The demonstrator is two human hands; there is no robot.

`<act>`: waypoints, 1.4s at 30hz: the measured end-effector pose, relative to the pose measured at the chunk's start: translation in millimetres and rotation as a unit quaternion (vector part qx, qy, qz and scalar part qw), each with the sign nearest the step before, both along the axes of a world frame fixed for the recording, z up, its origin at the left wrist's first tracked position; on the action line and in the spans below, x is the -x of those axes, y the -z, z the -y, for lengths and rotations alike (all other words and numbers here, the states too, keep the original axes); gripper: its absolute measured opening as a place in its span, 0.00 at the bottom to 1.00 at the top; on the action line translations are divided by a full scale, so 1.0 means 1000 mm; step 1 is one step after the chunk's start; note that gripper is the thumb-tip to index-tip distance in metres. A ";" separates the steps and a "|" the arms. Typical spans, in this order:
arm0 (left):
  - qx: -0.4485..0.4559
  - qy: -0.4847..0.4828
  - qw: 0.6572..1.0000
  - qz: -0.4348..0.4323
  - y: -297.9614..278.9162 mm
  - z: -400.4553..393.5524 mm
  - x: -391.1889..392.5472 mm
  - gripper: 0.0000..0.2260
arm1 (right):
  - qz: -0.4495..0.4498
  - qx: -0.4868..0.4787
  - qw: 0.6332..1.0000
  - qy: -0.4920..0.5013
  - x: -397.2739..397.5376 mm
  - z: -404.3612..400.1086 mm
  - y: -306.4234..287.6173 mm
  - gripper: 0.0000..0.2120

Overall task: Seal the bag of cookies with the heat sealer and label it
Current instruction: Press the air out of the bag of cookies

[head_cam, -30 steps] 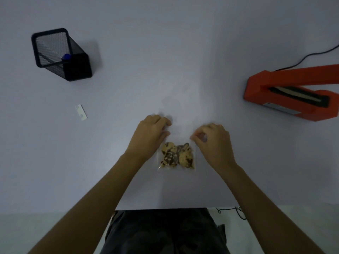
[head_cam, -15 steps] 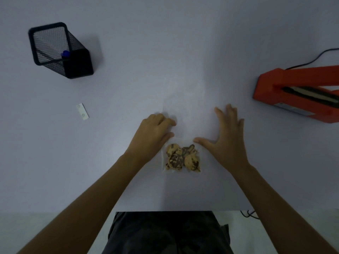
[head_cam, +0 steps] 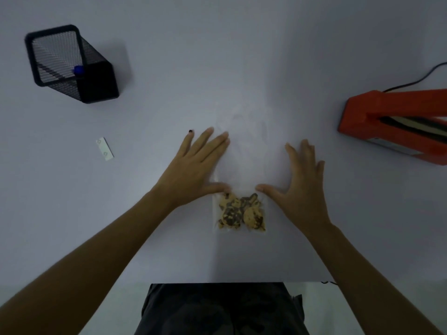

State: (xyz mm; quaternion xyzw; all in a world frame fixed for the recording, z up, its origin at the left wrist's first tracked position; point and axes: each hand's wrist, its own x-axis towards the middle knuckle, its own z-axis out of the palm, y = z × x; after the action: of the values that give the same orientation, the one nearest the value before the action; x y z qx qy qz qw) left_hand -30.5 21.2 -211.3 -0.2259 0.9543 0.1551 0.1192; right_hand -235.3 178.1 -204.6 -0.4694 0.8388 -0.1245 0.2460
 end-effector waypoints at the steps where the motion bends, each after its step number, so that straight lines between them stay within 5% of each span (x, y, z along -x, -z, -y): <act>1: 0.002 0.000 1.000 0.007 0.001 0.001 0.000 0.43 | -0.003 -0.004 1.000 0.000 0.000 0.001 0.000 0.48; 11: 0.010 -0.004 1.000 0.021 0.007 0.002 0.000 0.45 | -0.093 0.025 0.982 -0.164 -0.037 0.053 0.004 0.30; 19: -0.009 -0.014 1.000 0.016 0.006 0.002 0.000 0.46 | -0.183 -0.009 0.958 -0.222 -0.030 0.080 0.023 0.33; 29: -0.008 -0.011 1.000 0.021 0.004 0.002 0.000 0.46 | -0.199 -0.045 0.975 -0.090 -0.012 0.089 0.024 0.31; 36: 0.002 -0.090 0.993 -0.070 -0.003 -0.019 0.016 0.28 | -0.195 -0.031 0.977 -0.084 -0.011 0.089 0.026 0.30; 42: -0.014 -0.103 0.990 -0.097 0.004 -0.010 0.052 0.27 | -0.201 -0.023 0.976 -0.086 -0.010 0.087 0.029 0.28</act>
State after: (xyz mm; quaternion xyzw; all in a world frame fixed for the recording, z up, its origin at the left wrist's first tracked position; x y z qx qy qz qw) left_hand -82.6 31.1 -214.9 -0.3050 0.9307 0.2014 0.0123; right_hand -224.8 91.2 -234.1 -0.5498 0.8300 0.0134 0.0929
